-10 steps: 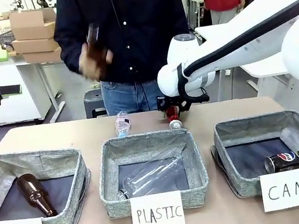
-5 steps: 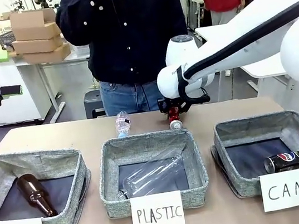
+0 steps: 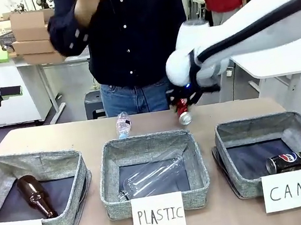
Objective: Sort the can waste into the basket.
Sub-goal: Pick up the can waste from the table and place it in the right Fabric basket.
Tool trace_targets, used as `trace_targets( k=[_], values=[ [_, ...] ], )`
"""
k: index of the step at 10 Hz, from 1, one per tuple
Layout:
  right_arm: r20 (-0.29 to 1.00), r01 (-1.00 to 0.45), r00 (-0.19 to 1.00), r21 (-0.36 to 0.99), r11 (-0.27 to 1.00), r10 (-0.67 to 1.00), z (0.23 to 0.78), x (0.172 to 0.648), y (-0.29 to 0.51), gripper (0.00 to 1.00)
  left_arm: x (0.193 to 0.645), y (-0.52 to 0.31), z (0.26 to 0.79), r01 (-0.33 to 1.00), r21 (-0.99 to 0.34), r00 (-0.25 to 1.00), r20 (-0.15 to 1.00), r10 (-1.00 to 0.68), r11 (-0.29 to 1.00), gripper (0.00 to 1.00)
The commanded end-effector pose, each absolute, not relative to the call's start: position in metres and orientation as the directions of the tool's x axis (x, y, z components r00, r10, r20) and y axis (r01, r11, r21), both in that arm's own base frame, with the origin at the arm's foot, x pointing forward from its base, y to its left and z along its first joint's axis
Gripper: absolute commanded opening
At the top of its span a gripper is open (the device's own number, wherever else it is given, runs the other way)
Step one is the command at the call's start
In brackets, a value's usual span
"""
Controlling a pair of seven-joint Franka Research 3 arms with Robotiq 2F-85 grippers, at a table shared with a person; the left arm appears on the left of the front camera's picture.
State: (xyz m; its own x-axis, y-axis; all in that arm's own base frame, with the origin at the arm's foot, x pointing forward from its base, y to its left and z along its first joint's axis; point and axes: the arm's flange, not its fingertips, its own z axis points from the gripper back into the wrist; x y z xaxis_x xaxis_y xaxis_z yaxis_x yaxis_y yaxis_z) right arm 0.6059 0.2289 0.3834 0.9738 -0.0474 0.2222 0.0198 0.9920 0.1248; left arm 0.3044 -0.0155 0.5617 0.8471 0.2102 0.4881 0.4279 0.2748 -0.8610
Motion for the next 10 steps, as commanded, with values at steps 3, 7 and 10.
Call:
trace_targets(
  k=[3, 7, 10],
  values=[
    [0.201, -0.298, 0.944, 0.188, 0.936, 0.261, 0.494, 0.452, 0.096, 0.00, 0.305, -0.017, 0.562, 0.444, -0.860, 0.840, 0.498, 0.217, 0.252, 1.00],
    [0.224, -0.346, 0.929, 0.246, 0.905, 0.294, 0.479, 0.384, 0.048, 0.00, 0.305, -0.017, 0.562, 0.444, -0.860, 0.840, 0.498, 0.217, 0.252, 1.00],
    [0.206, -0.335, 0.935, 0.253, 0.908, 0.288, 0.478, 0.386, 0.045, 0.00, 0.305, -0.017, 0.562, 0.444, -0.860, 0.840, 0.498, 0.217, 0.252, 1.00]
  ],
)
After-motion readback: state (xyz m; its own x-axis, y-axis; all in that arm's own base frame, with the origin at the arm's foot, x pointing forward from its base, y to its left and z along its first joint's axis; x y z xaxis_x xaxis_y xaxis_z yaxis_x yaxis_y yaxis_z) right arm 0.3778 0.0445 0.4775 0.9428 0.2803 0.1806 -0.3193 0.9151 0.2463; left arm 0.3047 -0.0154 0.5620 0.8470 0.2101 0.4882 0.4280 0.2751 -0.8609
